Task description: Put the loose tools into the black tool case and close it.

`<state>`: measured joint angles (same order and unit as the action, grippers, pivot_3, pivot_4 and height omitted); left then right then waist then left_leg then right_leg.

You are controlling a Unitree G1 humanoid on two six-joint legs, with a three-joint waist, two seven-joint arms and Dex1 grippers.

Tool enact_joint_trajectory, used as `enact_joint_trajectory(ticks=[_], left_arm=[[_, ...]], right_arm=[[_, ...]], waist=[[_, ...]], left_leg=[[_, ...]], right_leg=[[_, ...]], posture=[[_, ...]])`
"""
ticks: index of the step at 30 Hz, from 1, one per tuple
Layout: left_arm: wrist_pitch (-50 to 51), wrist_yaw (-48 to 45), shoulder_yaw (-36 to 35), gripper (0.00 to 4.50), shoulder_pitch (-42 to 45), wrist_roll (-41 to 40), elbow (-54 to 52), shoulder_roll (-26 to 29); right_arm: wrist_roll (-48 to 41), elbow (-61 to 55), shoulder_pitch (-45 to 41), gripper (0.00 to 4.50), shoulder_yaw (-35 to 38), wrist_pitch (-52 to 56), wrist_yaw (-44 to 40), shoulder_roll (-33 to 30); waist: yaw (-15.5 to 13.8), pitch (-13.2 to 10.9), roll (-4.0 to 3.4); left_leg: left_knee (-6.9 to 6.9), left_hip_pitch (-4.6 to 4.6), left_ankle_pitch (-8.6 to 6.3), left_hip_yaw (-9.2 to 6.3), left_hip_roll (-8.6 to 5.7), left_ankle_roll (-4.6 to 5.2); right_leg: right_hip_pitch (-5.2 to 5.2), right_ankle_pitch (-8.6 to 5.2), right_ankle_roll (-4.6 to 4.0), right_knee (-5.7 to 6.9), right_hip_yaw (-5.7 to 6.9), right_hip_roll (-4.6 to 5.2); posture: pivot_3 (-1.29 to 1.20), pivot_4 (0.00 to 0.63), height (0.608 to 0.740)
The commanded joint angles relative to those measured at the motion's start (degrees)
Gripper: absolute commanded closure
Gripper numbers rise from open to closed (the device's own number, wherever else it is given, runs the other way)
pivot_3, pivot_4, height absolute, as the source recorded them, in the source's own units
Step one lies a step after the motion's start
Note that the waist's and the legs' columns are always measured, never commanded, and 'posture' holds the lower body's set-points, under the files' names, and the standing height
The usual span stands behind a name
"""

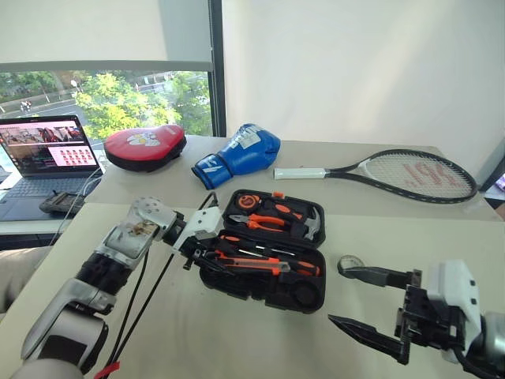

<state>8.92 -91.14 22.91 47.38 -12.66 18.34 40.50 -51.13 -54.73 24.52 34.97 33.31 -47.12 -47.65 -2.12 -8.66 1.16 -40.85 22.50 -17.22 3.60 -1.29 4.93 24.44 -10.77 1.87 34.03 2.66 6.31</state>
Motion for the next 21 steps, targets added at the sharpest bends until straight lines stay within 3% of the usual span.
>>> enact_joint_trajectory(ticks=[1,21], left_arm=[[-5.5,-1.4,2.5,2.72,2.4,3.0,4.3,-0.6],[-16.0,-1.4,4.0,2.72,0.8,8.5,9.2,-6.4]], right_arm=[[-0.1,-2.2,4.2,0.0,5.6,-2.3,-1.5,1.4],[0.1,-2.7,7.1,0.0,6.9,-3.2,-0.7,1.5]], waist=[[-0.1,0.0,0.01],[-0.1,0.0,0.02]], left_leg=[[-0.02,0.0,-0.23,-0.01,-0.01,0.39],[-0.49,0.03,-0.39,-0.03,0.02,0.63]], right_leg=[[-0.02,-0.02,0.03,0.01,-0.01,0.02],[-0.1,0.15,0.37,0.09,-0.14,0.17]], posture=[[0.0,0.15,0.74],[0.0,0.15,0.74]])
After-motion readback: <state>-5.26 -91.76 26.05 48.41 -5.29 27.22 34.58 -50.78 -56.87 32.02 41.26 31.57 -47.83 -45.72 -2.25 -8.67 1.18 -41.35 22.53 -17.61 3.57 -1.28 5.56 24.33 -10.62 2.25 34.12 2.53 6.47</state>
